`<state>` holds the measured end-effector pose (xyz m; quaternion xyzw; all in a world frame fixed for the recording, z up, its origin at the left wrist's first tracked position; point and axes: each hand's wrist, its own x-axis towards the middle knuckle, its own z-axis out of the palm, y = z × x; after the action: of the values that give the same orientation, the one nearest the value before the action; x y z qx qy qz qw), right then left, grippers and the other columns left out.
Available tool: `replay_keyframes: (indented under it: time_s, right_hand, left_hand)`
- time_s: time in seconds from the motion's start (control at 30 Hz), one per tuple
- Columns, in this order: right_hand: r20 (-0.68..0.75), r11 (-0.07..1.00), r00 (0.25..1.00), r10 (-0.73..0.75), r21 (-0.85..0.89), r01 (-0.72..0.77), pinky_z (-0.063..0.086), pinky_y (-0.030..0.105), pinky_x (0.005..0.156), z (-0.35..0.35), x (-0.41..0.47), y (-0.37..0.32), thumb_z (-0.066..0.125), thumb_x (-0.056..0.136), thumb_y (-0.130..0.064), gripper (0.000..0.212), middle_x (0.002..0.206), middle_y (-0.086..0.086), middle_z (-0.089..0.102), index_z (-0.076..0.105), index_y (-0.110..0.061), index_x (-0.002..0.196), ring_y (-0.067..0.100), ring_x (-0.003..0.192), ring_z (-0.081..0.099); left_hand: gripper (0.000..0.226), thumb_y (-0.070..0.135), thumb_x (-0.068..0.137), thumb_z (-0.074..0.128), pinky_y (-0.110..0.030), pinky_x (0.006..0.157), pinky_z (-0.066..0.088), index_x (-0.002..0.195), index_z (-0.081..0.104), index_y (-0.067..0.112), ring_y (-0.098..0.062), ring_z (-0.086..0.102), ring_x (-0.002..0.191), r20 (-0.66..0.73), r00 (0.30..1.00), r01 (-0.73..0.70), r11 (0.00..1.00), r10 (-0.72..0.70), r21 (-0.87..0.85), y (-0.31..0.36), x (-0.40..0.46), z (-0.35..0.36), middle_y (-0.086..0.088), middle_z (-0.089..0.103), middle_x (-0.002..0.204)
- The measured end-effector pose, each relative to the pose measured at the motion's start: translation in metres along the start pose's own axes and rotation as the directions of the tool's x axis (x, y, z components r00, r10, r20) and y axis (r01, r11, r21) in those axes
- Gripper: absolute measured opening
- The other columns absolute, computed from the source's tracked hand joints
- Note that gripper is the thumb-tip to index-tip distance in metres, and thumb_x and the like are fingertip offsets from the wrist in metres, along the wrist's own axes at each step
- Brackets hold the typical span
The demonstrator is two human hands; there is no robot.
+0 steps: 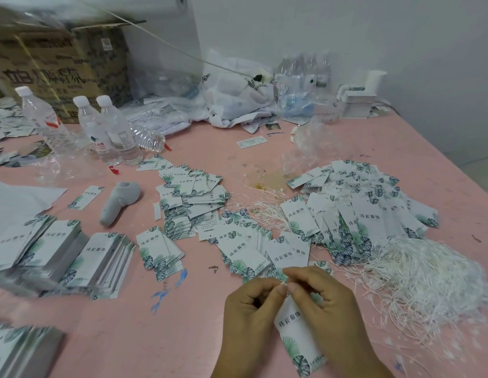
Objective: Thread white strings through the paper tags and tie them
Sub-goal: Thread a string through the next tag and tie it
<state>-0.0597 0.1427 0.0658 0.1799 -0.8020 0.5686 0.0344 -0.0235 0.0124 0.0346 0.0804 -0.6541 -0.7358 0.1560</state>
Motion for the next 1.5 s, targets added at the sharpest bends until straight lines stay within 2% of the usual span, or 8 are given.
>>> replay_keyframes:
  time_s: [0.23,0.33,0.4,0.47,0.73,1.1,1.33,1.5]
  right_hand:
    - [-0.023,0.928,0.964,-0.267,-0.276,0.25,0.043,0.006,0.078,-0.003,0.002,0.003,0.064,0.085,-0.015,0.019,0.093,-0.017,0.065,0.076,-0.018,0.1,-0.003,0.092,0.06]
    - [-0.057,0.999,0.998,-0.012,-0.048,0.009,0.048,0.009,0.069,-0.005,0.003,0.001,0.069,0.088,-0.007,0.027,0.084,-0.013,0.071,0.077,-0.032,0.087,0.0,0.08,0.066]
    - [-0.031,0.961,0.977,0.212,0.186,-0.203,0.051,0.014,0.061,-0.006,0.004,0.002,0.071,0.085,-0.005,0.03,0.076,-0.005,0.073,0.076,-0.035,0.083,0.003,0.066,0.066]
    - [0.002,0.913,0.957,0.29,0.299,-0.277,0.051,0.017,0.056,-0.005,0.005,0.002,0.072,0.083,-0.005,0.027,0.069,0.002,0.072,0.075,-0.031,0.083,0.008,0.059,0.064]
    - [0.092,0.872,0.939,0.333,0.35,-0.343,0.052,0.02,0.06,0.002,0.004,0.003,0.071,0.083,-0.004,0.022,0.07,0.004,0.072,0.076,-0.025,0.084,0.009,0.063,0.064]
    - [0.087,0.855,0.921,0.38,0.347,-0.385,0.051,0.026,0.06,0.007,0.002,0.006,0.073,0.083,-0.014,0.011,0.068,0.003,0.071,0.075,-0.025,0.084,0.012,0.06,0.063]
    - [0.054,0.835,0.922,0.383,0.406,-0.371,0.049,0.017,0.053,0.008,0.002,0.003,0.071,0.084,-0.011,0.016,0.064,-0.001,0.07,0.076,-0.026,0.082,0.007,0.056,0.061]
    - [0.079,0.849,0.924,0.375,0.371,-0.376,0.05,0.019,0.056,0.01,0.001,0.001,0.073,0.083,-0.011,0.014,0.063,0.002,0.069,0.076,-0.025,0.082,0.008,0.057,0.061]
  left_hand:
    - [0.022,0.038,0.076,0.072,-0.02,0.061,0.048,0.083,0.079,0.019,-0.009,0.062,0.065,-0.002,1.0,-0.001,1.0,0.001,-0.002,0.001,0.0,0.001,-0.009,0.073,0.073]
    - [0.015,0.033,0.077,0.072,-0.017,0.056,0.046,0.08,0.079,0.02,-0.006,0.059,0.061,-0.019,1.0,0.011,1.0,-0.011,0.014,0.001,0.001,0.0,-0.005,0.072,0.069]
    - [0.017,0.037,0.074,0.072,-0.017,0.049,0.041,0.078,0.078,0.021,-0.005,0.053,0.052,-0.032,0.999,0.024,0.999,-0.023,0.035,0.001,0.0,0.0,-0.002,0.067,0.06]
    - [0.022,0.042,0.072,0.072,-0.018,0.045,0.038,0.077,0.077,0.021,-0.005,0.048,0.047,-0.043,0.999,0.022,0.998,-0.02,0.055,0.0,0.0,0.001,-0.001,0.062,0.056]
    - [0.022,0.043,0.073,0.071,-0.032,0.048,0.038,0.076,0.076,0.022,-0.014,0.046,0.049,-0.043,0.999,-0.003,0.993,0.008,0.116,-0.003,0.0,-0.002,-0.005,0.061,0.057]
    - [0.021,0.044,0.073,0.07,-0.022,0.047,0.038,0.075,0.076,0.024,-0.006,0.047,0.05,-0.06,0.998,-0.011,0.993,0.018,0.12,-0.001,0.0,0.0,0.001,0.06,0.056]
    - [0.023,0.045,0.071,0.07,-0.023,0.047,0.039,0.074,0.077,0.023,-0.008,0.048,0.051,-0.072,0.997,0.002,0.994,0.005,0.107,0.0,0.0,0.0,-0.003,0.063,0.058]
    - [0.01,0.029,0.075,0.072,-0.02,0.049,0.04,0.071,0.077,0.021,-0.006,0.05,0.052,-0.056,0.998,0.006,0.997,-0.001,0.081,0.004,0.0,0.0,-0.003,0.064,0.057]
